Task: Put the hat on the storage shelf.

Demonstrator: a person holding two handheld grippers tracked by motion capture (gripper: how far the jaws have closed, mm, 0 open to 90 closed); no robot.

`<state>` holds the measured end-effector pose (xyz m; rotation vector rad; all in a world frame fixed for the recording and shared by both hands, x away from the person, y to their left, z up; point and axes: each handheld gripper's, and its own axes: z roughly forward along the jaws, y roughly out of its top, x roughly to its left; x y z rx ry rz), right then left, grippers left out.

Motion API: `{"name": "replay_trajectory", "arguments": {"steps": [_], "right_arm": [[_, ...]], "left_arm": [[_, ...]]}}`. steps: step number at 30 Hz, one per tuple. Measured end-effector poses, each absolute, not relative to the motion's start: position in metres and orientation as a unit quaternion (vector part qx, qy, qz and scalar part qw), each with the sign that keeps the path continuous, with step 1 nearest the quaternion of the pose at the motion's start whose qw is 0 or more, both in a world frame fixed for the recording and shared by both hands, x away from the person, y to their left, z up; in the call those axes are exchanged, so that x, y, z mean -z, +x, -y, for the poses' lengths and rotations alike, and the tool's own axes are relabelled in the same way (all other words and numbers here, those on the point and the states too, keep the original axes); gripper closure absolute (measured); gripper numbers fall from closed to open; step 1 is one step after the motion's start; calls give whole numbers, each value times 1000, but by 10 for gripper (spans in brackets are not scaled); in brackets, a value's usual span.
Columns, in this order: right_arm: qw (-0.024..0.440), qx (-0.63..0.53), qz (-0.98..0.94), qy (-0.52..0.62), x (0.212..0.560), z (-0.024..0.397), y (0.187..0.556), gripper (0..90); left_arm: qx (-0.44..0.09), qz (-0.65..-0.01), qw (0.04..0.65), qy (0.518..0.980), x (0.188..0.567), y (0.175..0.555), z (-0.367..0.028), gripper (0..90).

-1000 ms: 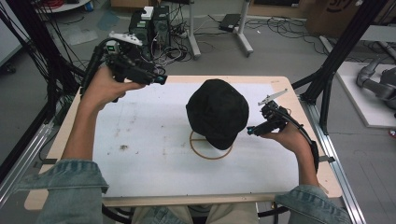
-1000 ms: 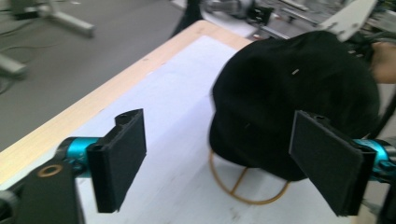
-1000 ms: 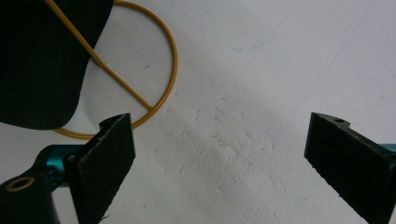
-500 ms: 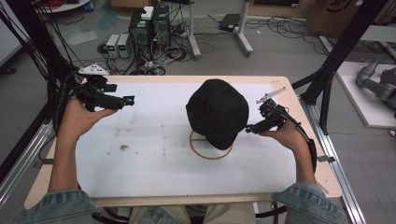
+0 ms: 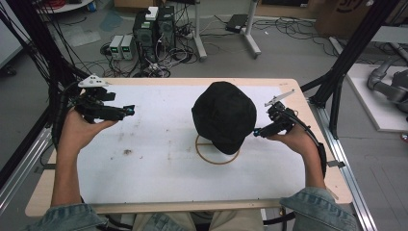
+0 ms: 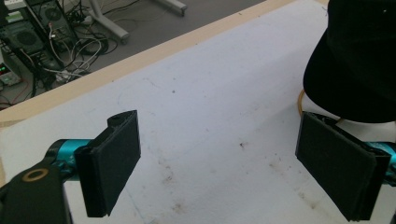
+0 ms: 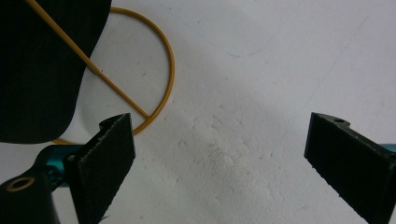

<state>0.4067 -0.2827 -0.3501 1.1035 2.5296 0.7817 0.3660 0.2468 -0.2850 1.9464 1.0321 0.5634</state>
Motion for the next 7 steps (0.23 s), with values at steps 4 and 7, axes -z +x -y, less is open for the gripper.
{"name": "replay_trajectory", "arguments": {"steps": [4, 7], "right_arm": [[138, -271, -873, 381, 350, 283, 407, 83], [138, -273, -873, 380, 349, 283, 406, 83]], "left_arm": [[-225, -412, 420, 777, 286, 366, -248, 144], [-226, -412, 421, 776, 285, 365, -247, 144]]}}
